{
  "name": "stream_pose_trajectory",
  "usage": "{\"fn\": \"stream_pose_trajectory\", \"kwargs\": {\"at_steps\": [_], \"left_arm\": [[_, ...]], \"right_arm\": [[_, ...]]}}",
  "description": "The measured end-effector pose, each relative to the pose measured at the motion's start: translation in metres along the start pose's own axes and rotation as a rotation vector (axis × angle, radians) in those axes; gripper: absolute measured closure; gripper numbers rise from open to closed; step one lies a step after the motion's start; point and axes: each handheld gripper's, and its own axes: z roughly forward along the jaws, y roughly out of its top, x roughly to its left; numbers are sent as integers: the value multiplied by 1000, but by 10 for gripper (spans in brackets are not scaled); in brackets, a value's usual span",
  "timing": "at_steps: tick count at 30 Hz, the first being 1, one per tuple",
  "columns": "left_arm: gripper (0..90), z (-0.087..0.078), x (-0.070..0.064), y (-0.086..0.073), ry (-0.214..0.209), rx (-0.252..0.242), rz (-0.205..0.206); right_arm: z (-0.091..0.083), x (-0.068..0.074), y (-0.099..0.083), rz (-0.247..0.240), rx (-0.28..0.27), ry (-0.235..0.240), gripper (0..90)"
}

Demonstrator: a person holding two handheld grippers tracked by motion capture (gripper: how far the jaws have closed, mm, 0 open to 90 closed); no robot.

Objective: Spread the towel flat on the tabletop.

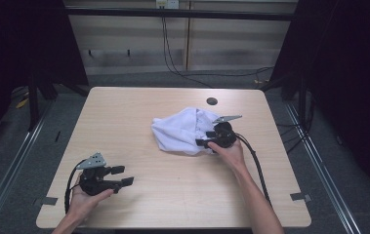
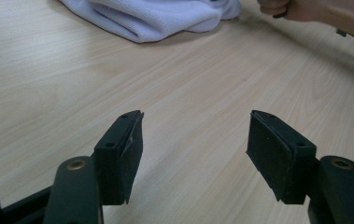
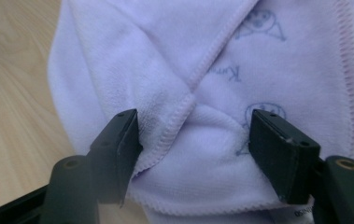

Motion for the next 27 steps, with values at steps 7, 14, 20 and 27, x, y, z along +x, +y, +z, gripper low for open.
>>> {"fn": "stream_pose_trajectory", "kwargs": {"at_steps": [7, 14, 20, 27], "left_arm": [[360, 2, -1, 1, 3, 6, -1], [387, 4, -4, 3, -15, 9, 4], [464, 6, -10, 8, -24, -13, 16], [598, 18, -13, 21, -68, -48, -21]], "right_arm": [[-2, 3, -8, -27, 17, -19, 647], [-19, 25, -28, -69, 36, 54, 687], [-41, 50, -49, -131, 69, 84, 686], [-69, 73, -76, -150, 85, 130, 676]]}}
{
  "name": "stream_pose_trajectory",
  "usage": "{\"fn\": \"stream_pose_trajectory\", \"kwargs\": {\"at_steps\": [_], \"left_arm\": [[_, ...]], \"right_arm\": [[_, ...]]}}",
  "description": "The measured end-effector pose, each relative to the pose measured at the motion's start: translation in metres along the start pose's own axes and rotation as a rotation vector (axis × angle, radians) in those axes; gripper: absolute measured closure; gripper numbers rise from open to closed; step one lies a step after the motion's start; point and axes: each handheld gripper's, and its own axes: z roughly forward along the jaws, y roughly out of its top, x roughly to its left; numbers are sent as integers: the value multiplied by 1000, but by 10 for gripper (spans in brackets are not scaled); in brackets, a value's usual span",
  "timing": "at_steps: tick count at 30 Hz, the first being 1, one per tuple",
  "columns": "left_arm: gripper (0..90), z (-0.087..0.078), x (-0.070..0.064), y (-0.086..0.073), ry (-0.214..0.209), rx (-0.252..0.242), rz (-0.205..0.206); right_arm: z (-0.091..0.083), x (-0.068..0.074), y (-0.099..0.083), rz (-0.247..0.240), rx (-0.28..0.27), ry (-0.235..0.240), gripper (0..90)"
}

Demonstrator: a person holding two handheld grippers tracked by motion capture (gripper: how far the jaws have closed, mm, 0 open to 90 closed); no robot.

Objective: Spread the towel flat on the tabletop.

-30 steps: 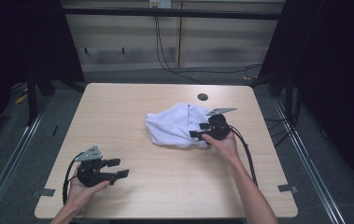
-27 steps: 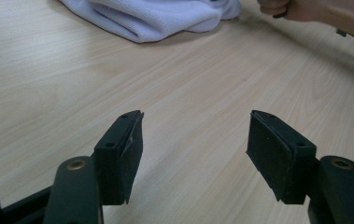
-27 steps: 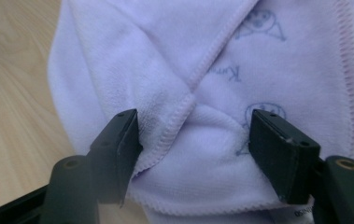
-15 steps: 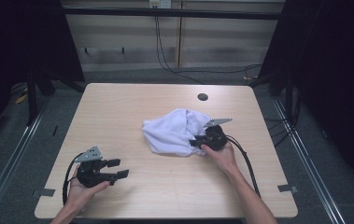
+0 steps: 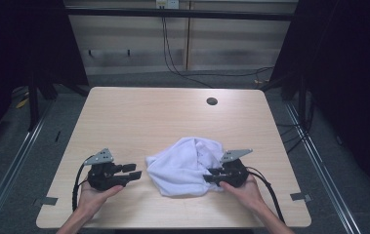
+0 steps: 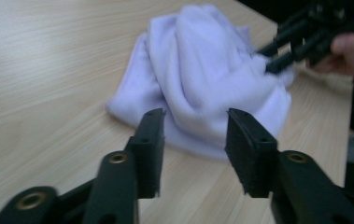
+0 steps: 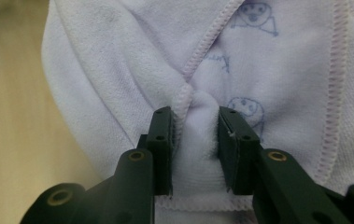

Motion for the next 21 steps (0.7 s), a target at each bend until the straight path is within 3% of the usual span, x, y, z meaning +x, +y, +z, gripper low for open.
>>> {"fn": "stream_pose_trajectory", "kwargs": {"at_steps": [2, 6, 7, 9, 11, 13, 15, 17, 19, 21], "left_arm": [[621, 7, -3, 4, 7, 22, 24], [624, 21, -8, 12, -36, 42, 25], [556, 28, -11, 18, -40, 52, 45], [512, 39, -14, 28, -45, 48, 46], [510, 52, -17, 38, -53, 45, 46], [558, 67, -21, 44, -75, 51, 73], [591, 79, -22, 45, -94, 69, 71], [586, 88, -23, 42, -104, 79, 69], [541, 94, -23, 39, -123, 97, 49], [507, 99, -25, 36, -121, 131, 64]], "right_arm": [[-7, 13, -9, 5, 0, 21, 665], [-18, 27, -15, -11, 29, 37, 635], [-28, 32, -17, -18, 22, 44, 621], [-36, 30, -15, 5, -23, 59, 615], [-47, 23, -4, 10, -85, 26, 613], [-52, 13, 10, 17, -127, -6, 617], [-48, 4, 22, 2, -148, -30, 621], [-36, -5, 31, 17, -151, -29, 629], [-19, -9, 35, 5, -125, -36, 630], [-4, -12, 33, -1, -96, -31, 610]]}}
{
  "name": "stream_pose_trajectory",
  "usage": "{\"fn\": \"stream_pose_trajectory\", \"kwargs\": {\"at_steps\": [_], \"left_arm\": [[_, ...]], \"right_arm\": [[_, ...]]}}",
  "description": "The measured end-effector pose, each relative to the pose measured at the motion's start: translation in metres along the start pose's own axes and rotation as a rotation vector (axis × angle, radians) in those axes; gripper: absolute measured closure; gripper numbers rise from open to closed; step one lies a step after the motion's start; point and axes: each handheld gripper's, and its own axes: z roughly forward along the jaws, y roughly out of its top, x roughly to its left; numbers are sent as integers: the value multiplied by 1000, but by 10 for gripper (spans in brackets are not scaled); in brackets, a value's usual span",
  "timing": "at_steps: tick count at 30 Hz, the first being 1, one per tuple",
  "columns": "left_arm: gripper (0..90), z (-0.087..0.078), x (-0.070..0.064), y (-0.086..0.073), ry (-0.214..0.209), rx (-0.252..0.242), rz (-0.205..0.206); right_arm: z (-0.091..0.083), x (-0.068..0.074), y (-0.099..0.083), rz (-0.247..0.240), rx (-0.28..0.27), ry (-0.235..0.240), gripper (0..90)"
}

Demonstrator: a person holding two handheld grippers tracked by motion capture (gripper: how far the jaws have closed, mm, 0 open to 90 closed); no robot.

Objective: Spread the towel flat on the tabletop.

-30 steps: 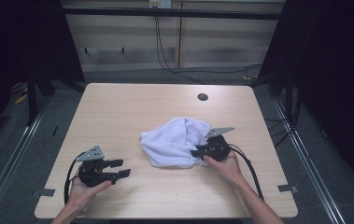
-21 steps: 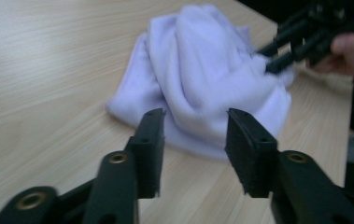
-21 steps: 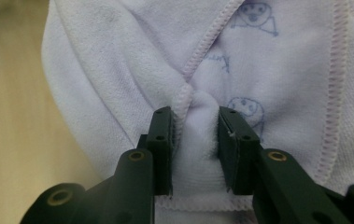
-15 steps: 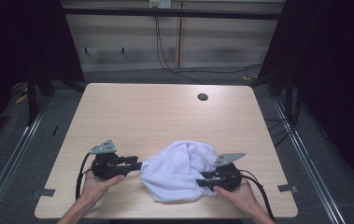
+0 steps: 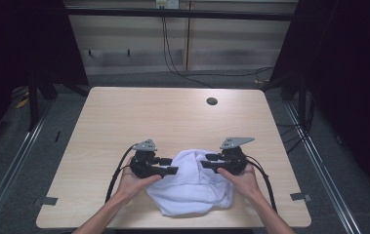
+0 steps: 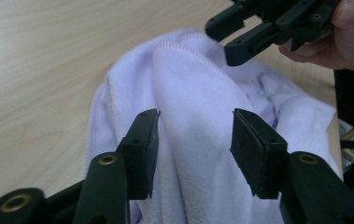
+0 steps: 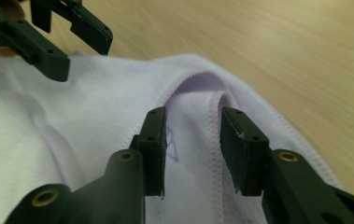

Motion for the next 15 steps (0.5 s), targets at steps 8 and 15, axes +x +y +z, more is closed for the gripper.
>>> {"fn": "stream_pose_trajectory", "kwargs": {"at_steps": [8, 15], "left_arm": [[691, 14, -3, -8, -34, 56, 53], [820, 0, 2, -1, -61, -7, 42]], "right_arm": [[18, 5, -8, -22, 62, 43, 522], [18, 13, -3, -34, 73, 1, 863]]}}
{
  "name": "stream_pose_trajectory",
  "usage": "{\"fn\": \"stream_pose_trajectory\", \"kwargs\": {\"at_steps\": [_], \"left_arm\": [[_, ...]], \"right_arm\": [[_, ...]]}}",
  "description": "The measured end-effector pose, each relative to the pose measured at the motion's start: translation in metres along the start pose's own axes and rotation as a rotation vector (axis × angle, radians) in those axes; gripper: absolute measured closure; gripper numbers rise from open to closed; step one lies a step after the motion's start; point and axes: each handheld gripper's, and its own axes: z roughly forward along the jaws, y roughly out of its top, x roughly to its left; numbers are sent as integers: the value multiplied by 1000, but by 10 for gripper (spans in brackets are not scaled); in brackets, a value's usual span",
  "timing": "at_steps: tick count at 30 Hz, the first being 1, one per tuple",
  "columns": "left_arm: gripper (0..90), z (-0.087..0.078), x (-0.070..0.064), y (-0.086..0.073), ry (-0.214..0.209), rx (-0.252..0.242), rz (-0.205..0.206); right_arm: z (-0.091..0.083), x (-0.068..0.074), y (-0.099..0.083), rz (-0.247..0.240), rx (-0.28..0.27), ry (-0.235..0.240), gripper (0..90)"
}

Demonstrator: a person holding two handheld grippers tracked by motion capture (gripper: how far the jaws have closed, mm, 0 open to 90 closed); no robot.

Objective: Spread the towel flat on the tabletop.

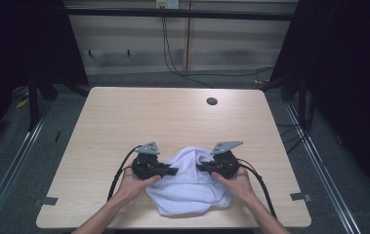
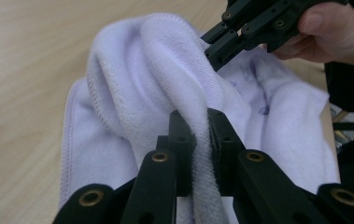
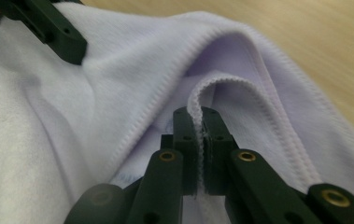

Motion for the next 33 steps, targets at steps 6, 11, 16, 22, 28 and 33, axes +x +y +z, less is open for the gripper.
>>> {"fn": "stream_pose_trajectory", "kwargs": {"at_steps": [6, 11, 16, 22, 28, 33], "left_arm": [[820, -29, 6, 6, 6, -123, -34], [821, -55, 17, 3, 55, -214, -84], [826, -80, 22, 8, 101, -281, -92], [831, -115, 23, 28, 168, -363, -55], [832, -137, 24, 60, 209, -436, -34], [832, -145, 34, 69, 258, -465, -37]], "right_arm": [[-29, -17, -1, 63, -69, -76, 868], [-51, -31, -5, 115, -108, -124, 872], [-80, -49, -6, 193, -171, -209, 874], [-126, -69, 3, 265, -324, -249, 876], [-149, -57, 54, 215, -463, -238, 876], [-153, -65, 80, 222, -501, -250, 876]]}}
